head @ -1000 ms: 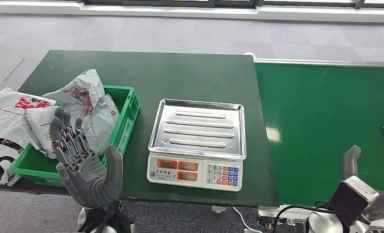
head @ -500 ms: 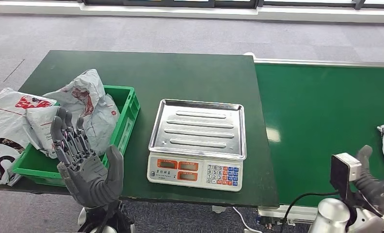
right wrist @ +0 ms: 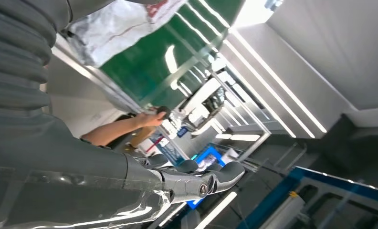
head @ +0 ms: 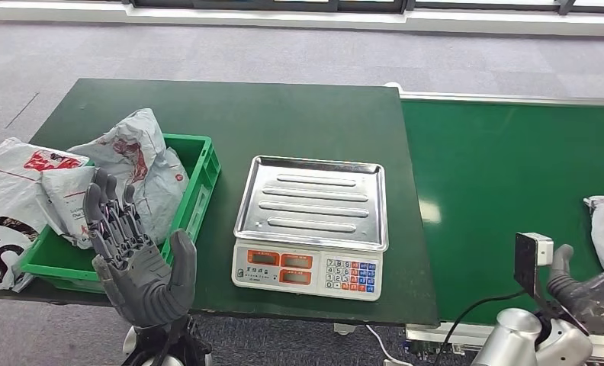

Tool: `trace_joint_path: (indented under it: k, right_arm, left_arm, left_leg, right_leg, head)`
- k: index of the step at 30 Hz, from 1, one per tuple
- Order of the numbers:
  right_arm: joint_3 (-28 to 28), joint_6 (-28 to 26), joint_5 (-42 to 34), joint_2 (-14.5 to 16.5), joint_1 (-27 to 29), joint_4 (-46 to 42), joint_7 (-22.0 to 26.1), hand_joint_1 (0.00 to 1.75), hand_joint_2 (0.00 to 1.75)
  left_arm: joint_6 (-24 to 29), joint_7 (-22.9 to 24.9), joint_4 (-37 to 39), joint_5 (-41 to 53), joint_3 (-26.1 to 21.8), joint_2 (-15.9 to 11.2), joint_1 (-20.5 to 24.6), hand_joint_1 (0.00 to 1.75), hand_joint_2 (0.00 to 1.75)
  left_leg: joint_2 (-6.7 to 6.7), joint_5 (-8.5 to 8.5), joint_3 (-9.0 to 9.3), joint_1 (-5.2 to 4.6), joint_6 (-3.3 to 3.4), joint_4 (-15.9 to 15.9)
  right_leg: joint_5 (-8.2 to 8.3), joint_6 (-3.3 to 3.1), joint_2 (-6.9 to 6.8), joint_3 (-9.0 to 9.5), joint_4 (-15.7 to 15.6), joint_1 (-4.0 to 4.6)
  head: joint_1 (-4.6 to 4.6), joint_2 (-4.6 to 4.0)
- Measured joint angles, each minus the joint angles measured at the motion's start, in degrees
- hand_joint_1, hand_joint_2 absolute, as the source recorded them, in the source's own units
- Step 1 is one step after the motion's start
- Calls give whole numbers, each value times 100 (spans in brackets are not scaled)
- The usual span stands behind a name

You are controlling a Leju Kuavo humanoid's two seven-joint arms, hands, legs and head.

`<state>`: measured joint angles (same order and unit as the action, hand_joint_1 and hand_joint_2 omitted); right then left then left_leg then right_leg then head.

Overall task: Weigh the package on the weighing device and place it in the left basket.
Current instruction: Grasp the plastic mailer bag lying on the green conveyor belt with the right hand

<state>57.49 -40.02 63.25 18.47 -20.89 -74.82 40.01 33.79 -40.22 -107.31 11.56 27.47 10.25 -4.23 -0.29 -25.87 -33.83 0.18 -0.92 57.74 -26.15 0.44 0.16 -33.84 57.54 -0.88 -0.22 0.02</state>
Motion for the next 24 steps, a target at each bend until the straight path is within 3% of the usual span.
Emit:
trace_joint_path:
  k: [9, 18, 20, 24]
  right_arm:
    - [468, 0, 165, -34, -232, 392, 1, 0, 175]
    - [1578, 0, 1346, -579, -844, 1404, -111, 0, 175]
    - [1753, 0, 1766, -691, -944, 1595, -397, 0, 175]
    - [1767, 0, 2468, -953, -1112, 2023, -1584, 0, 175]
  left_arm:
    - [0, 0, 1, -8, 0, 0, -1, 0, 175]
    - [52, 0, -1, -62, -10, -3, -24, 0, 175]
    - [62, 0, -5, -72, -11, -6, -33, 0, 175]
    - [70, 0, -23, -125, -12, -19, -46, 0, 175]
  left_leg:
    - [1, 0, 2, 0, -1, 0]
    - [0, 2, 1, -1, 4, 1]
    - [0, 2, 0, -2, 4, 1]
    - [-1, 3, 0, -2, 5, 1]
  right_leg:
    - [0, 0, 2, -1, 0, 1]
    - [3, 5, 0, 1, 0, -10]
    - [4, 6, 0, 1, 0, -10]
    - [5, 7, 0, 1, 0, -10]
  head:
    - [0, -1]
    - [0, 0]
    - [0, -1]
    - [0, 0]
